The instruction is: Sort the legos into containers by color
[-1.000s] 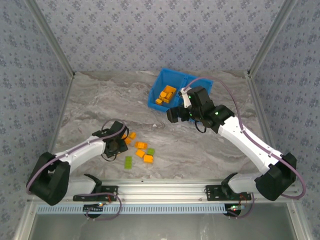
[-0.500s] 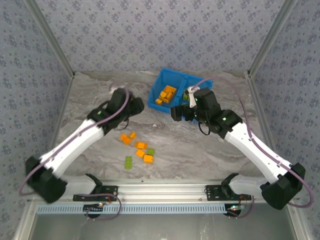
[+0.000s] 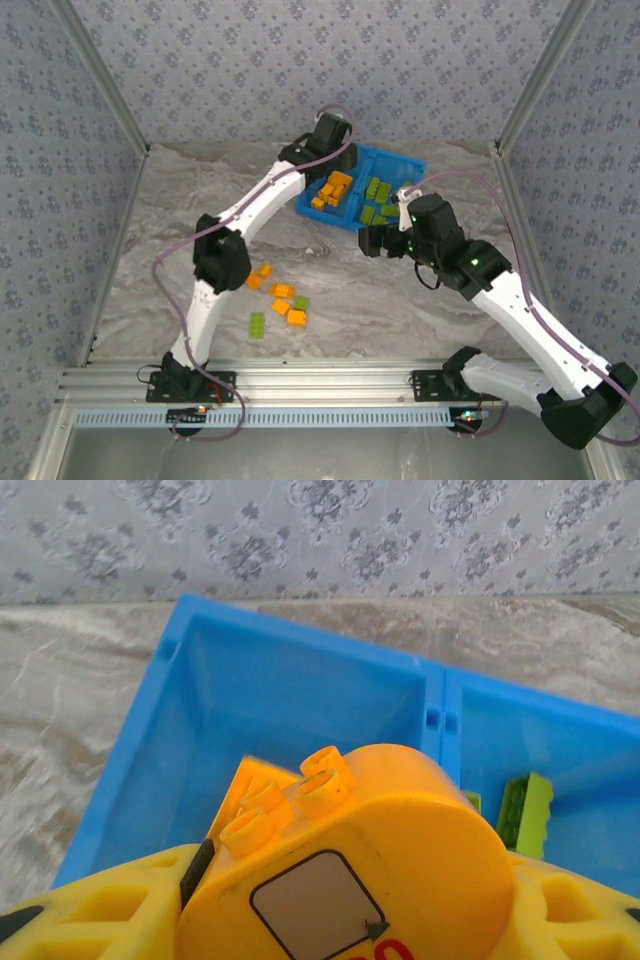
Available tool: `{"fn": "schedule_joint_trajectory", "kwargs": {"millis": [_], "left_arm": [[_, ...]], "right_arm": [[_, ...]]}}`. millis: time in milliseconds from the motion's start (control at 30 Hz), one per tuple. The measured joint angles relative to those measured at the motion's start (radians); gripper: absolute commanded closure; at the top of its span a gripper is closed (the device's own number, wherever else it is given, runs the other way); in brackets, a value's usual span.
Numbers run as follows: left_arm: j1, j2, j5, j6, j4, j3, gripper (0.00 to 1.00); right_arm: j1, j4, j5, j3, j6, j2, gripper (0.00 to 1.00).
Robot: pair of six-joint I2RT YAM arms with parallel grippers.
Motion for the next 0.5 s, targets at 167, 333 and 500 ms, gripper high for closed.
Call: {"fn": "schedule_joint_trajectory", "kwargs": {"millis": [167, 333, 500], "left_arm": [[0.034, 0.167, 0.05, 0.0, -0.048, 0.163, 0.41], [0.047, 0.206, 0.102, -0.005, -0.076, 0.164, 0.3], [0.034, 0.187, 0.126, 0.002, -0.082, 0.167, 0.17]], "right_arm": [[0.0, -0.029, 0.013, -0.006, 0.001, -0.035, 0.0], [0.0, -0.049, 0.018, -0.008, 0.0, -0.045, 0.0], [0.0, -0.049, 0.018, -0.01, 0.0, -0.027, 0.0]]}}
